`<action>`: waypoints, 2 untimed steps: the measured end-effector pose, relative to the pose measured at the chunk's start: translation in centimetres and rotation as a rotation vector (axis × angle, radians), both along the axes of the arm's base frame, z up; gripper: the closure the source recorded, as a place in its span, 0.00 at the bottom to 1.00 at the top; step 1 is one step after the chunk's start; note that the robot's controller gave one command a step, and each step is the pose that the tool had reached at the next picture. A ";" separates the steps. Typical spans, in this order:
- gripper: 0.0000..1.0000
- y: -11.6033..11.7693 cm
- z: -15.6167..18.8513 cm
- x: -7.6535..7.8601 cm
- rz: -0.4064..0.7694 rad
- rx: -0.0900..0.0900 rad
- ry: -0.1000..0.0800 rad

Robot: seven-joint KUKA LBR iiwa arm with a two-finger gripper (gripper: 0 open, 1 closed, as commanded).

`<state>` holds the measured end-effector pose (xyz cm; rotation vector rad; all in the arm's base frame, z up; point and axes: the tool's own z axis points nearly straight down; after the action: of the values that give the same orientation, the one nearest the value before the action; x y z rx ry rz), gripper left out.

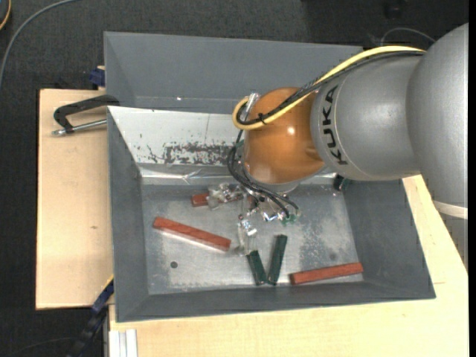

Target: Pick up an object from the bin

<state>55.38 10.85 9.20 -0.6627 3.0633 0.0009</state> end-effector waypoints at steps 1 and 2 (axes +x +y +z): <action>0.00 6.3 -2.2 -1.0 -0.192 0.003 0.007; 1.00 6.1 -2.1 -0.9 -0.196 0.001 0.006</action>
Offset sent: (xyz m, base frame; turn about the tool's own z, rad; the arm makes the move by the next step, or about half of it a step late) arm -0.0098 0.0596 -0.0220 0.1957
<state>54.46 16.93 7.08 -0.3608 3.1184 0.0035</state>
